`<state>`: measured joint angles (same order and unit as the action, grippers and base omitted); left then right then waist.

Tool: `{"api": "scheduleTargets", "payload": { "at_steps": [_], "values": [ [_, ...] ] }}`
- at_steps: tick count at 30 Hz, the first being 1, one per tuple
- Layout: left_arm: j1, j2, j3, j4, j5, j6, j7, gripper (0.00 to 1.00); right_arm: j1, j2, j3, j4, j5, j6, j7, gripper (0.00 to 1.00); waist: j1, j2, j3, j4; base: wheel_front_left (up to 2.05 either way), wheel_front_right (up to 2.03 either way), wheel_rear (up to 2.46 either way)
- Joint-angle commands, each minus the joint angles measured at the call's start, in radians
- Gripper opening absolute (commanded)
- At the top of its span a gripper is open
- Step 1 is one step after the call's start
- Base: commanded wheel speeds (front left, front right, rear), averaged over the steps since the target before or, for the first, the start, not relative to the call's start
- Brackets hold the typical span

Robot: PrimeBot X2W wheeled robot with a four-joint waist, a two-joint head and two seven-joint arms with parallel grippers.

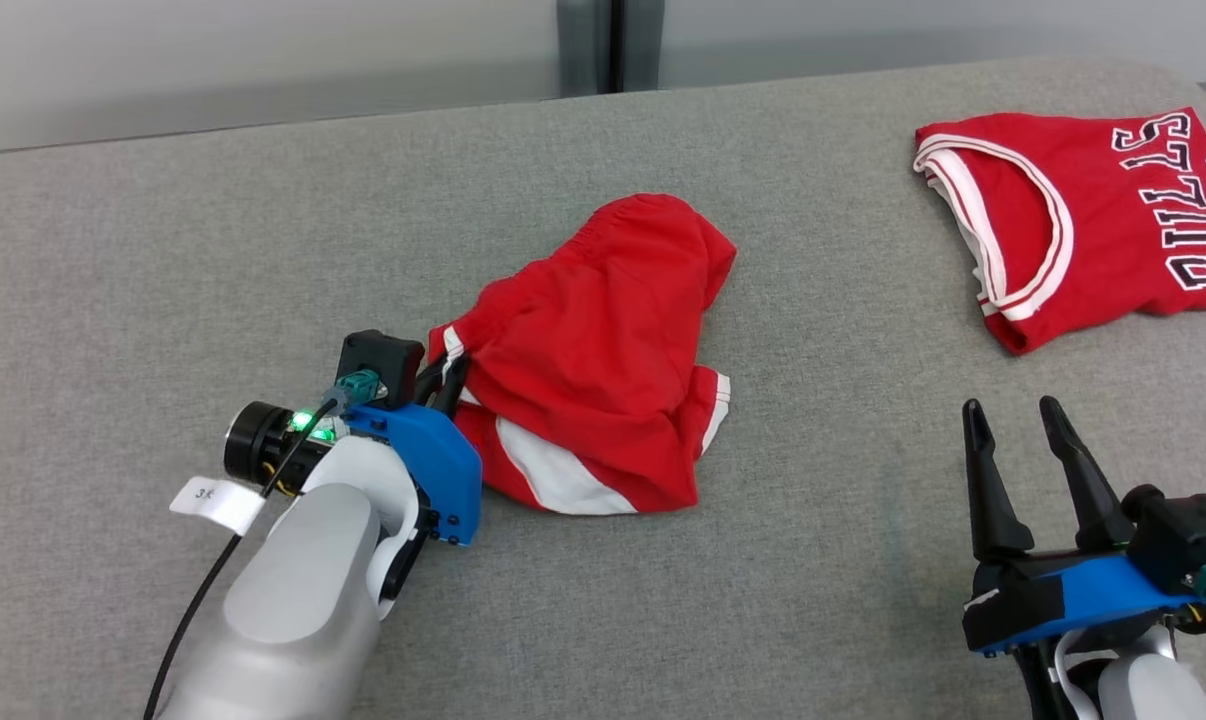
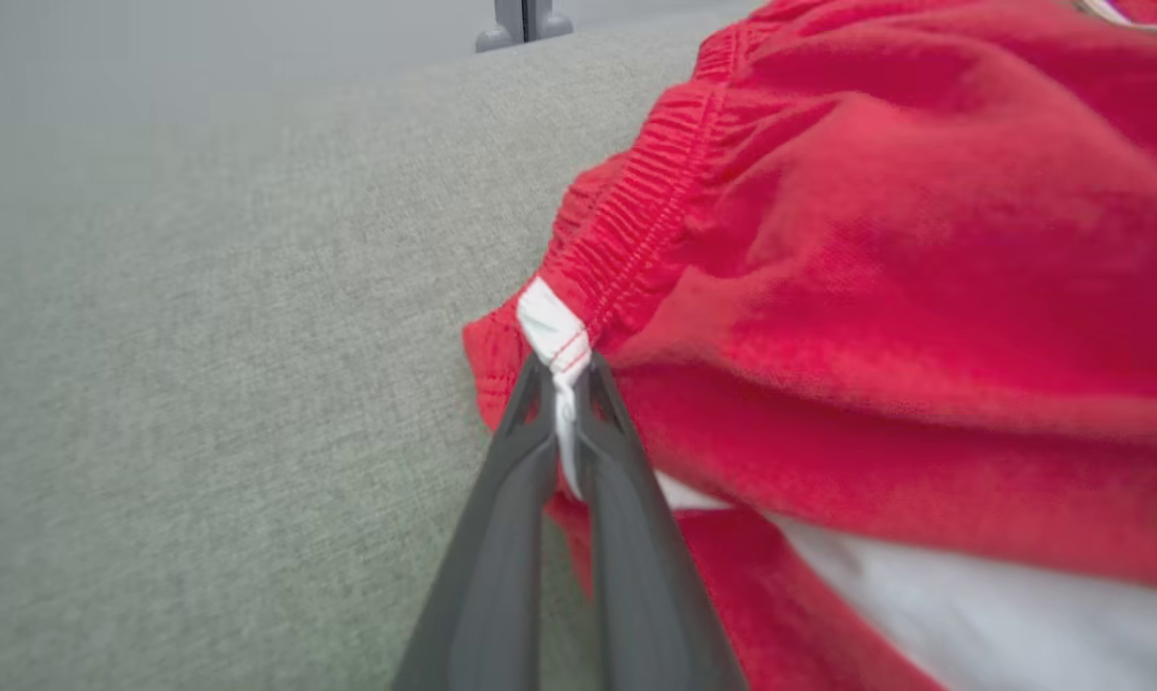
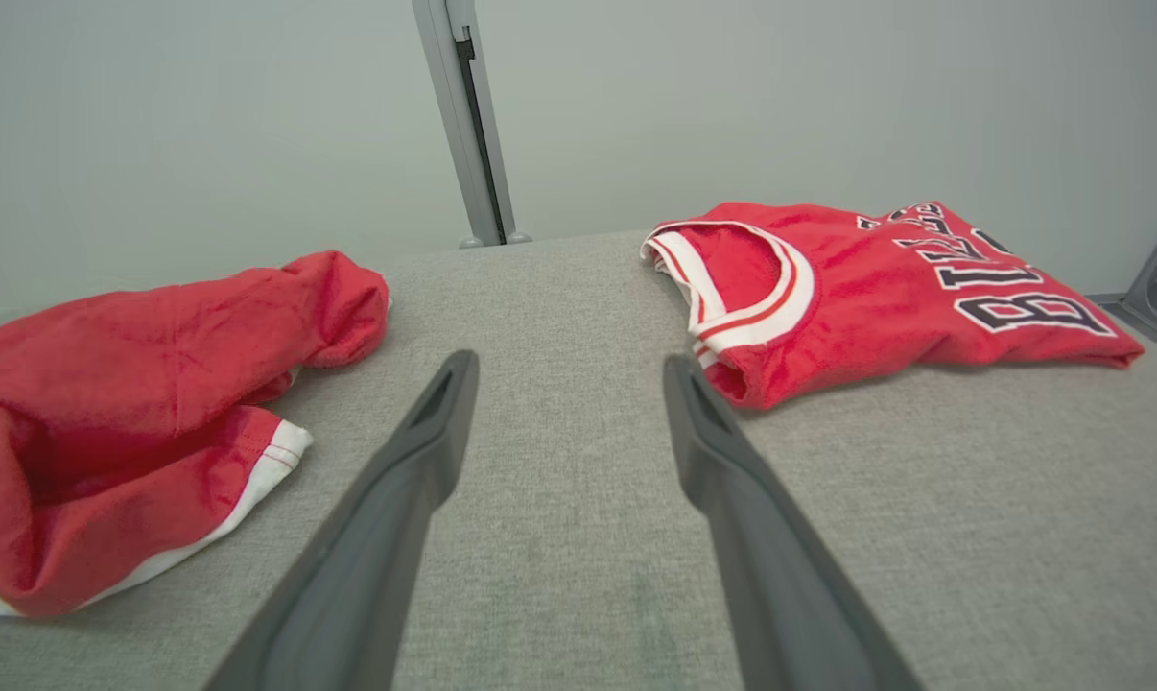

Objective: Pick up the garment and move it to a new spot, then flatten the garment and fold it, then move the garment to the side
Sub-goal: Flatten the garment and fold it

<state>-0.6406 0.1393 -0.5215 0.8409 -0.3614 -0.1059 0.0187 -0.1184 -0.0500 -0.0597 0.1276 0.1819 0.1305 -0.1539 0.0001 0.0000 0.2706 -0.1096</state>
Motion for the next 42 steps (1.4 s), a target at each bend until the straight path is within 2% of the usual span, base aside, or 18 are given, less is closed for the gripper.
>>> {"api": "scheduleTargets", "payload": {
  "at_steps": [1,7,13,20,26,27,28,29,36,42],
  "values": [
    [-0.012,-0.004,0.010,-0.006,-0.009,0.002,-0.033,0.00,0.007,-0.001,-0.006,-0.001,-0.003,0.001,0.000,1.00,-0.0001,0.0000,-0.010,0.009,0.00,0.00,0.00],
    [0.053,0.006,0.044,-0.054,-0.035,0.028,-0.153,0.00,0.030,-0.001,-0.011,-0.003,-0.009,0.001,0.009,1.00,-0.0001,0.0000,-0.054,0.058,0.00,0.00,0.00],
    [0.173,0.039,0.089,-0.140,-0.075,0.072,-0.217,0.00,0.045,-0.001,-0.006,-0.006,-0.006,0.001,0.020,1.00,-0.0001,0.0000,-0.091,0.116,0.00,0.00,0.00],
    [0.382,0.077,0.149,-0.290,-0.127,0.146,-0.237,0.00,0.063,-0.001,-0.011,-0.011,-0.013,0.001,0.035,1.00,-0.0001,0.0000,-0.111,0.169,0.00,0.00,0.00],
    [0.532,0.087,0.166,-0.425,-0.156,0.198,-0.219,0.00,0.070,-0.001,-0.013,-0.019,-0.015,0.001,0.045,1.00,-0.0001,0.0000,-0.113,0.192,0.00,0.00,0.00],
    [0.546,0.087,0.168,-0.443,-0.157,0.206,-0.219,0.18,0.071,-0.001,-0.012,-0.019,-0.015,0.001,0.045,1.00,-0.0001,0.0000,-0.113,0.195,0.00,0.00,0.00],
    [0.555,0.089,0.168,-0.462,-0.153,0.213,-0.224,0.48,0.073,-0.001,-0.012,-0.019,-0.016,0.001,0.044,1.00,-0.0001,0.0000,-0.115,0.198,0.00,0.00,0.00],
    [0.562,0.089,0.171,-0.480,-0.150,0.221,-0.229,1.00,0.075,-0.001,-0.011,-0.018,-0.016,0.001,0.045,1.00,-0.0001,0.0000,-0.116,0.199,0.00,0.00,0.00],
    [0.551,0.102,0.197,-0.578,-0.121,0.246,-0.268,1.00,0.069,-0.001,-0.002,-0.013,-0.016,0.001,0.047,1.00,-0.0001,0.0000,-0.128,0.189,0.00,0.00,0.00],
    [0.527,0.119,0.229,-0.630,-0.088,0.247,-0.282,1.00,0.075,-0.001,0.003,-0.012,-0.014,0.001,0.043,1.00,-0.0001,0.0000,-0.138,0.160,0.00,0.00,0.00]
  ]
}}
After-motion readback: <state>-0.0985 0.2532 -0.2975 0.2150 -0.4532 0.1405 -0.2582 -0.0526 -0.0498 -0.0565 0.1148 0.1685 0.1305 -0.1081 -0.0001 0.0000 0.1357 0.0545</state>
